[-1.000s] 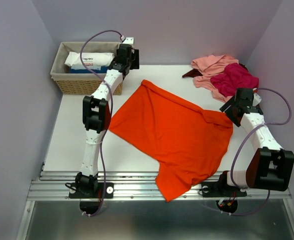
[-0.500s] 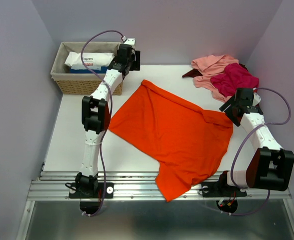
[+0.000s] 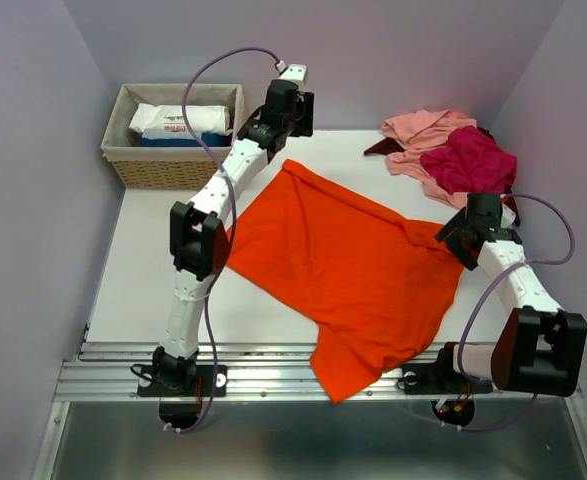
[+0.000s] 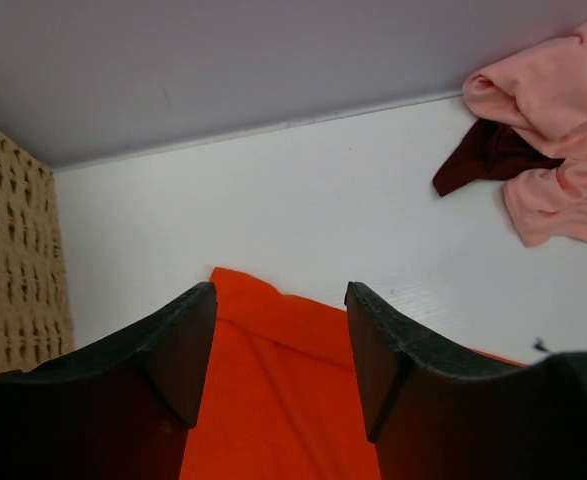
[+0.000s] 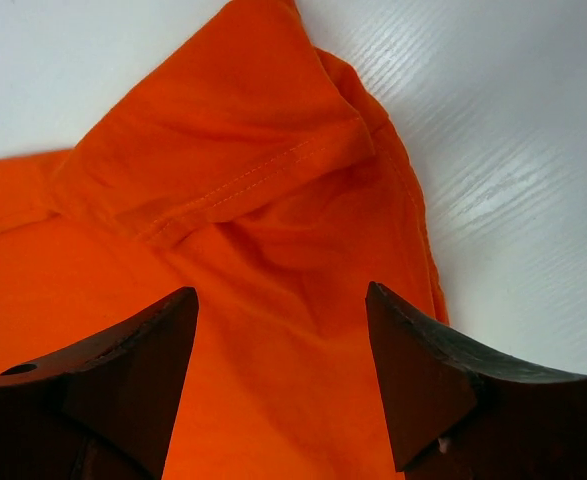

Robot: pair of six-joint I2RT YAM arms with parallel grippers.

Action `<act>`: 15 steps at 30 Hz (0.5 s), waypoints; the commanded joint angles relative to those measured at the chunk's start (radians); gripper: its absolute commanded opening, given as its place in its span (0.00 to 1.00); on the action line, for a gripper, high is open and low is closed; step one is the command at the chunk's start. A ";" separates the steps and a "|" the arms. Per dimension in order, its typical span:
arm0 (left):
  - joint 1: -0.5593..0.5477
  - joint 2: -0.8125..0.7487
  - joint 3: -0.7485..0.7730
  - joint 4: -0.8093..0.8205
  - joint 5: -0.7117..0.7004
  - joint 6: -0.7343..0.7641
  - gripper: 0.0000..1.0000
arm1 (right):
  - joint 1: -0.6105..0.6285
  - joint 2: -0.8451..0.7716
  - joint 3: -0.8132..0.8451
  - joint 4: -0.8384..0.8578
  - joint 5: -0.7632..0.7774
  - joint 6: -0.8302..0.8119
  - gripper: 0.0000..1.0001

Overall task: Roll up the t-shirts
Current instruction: Fold the T-shirt at the center of the board.

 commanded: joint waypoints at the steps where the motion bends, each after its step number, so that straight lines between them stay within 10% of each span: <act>1: 0.018 0.107 0.038 -0.012 -0.033 -0.112 0.64 | -0.002 -0.031 0.003 0.013 -0.021 -0.003 0.73; 15: 0.031 0.289 0.049 0.070 -0.161 -0.330 0.53 | -0.002 0.022 0.021 0.030 -0.050 -0.018 0.72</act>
